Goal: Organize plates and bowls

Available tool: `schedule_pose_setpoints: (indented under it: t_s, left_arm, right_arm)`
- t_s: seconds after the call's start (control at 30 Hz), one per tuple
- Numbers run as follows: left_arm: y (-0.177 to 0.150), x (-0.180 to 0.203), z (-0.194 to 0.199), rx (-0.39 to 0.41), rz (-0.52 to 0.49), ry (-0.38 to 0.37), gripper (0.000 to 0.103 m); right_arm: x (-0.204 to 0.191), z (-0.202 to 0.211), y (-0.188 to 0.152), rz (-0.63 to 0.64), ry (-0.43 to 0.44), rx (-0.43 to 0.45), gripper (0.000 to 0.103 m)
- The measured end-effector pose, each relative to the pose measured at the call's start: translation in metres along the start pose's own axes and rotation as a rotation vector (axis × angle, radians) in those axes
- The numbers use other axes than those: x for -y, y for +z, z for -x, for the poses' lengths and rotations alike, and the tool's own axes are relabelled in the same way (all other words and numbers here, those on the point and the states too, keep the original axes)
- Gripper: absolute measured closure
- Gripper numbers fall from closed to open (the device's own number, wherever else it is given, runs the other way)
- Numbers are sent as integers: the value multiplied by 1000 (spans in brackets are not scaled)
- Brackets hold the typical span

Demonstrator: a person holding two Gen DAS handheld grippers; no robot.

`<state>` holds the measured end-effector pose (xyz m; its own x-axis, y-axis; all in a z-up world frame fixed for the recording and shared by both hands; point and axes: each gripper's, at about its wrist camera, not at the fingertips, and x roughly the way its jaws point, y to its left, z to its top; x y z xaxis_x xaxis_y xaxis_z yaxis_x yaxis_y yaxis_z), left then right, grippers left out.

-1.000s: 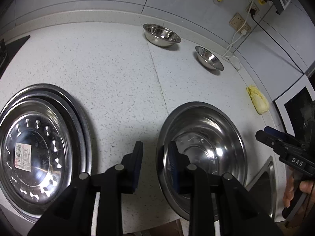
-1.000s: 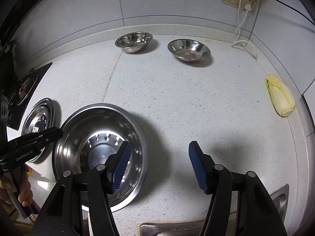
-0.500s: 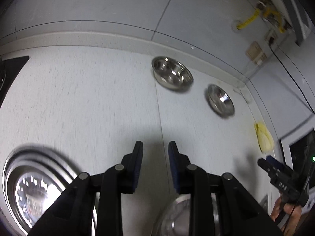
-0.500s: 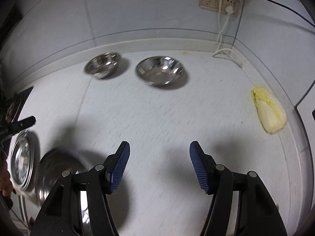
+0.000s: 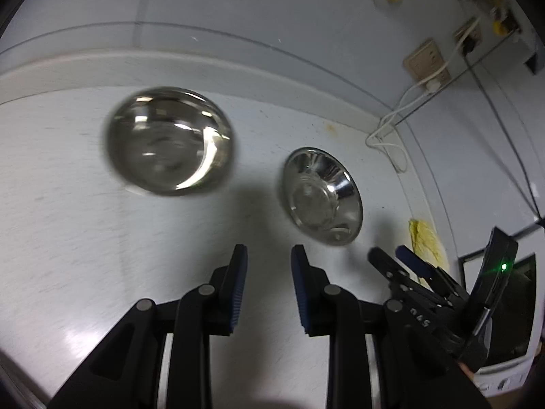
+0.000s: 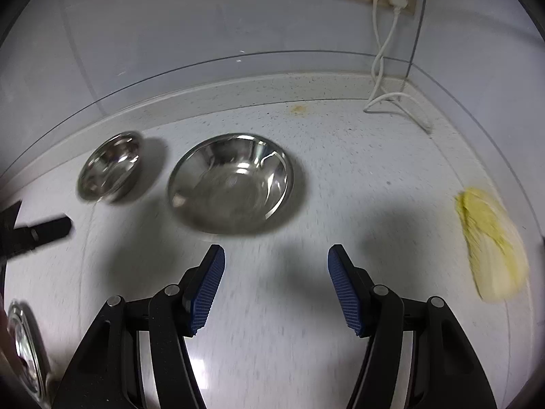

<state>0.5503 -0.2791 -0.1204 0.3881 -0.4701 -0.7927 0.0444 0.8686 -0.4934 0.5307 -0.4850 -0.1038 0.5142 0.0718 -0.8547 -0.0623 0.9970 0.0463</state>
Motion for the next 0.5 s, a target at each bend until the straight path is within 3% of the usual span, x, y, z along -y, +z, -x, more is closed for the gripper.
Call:
schedule_pose_setpoints:
  t_s: [0.27,0.5]
  left_arm:
    - [26,18,-71,-38,18,50,78]
    - [33,21,-96,-37,21,43,78]
  right_arm:
    - [19,-53,29,-91,21,-42,46]
    - [16,-75,28,-83,30,-70,64]
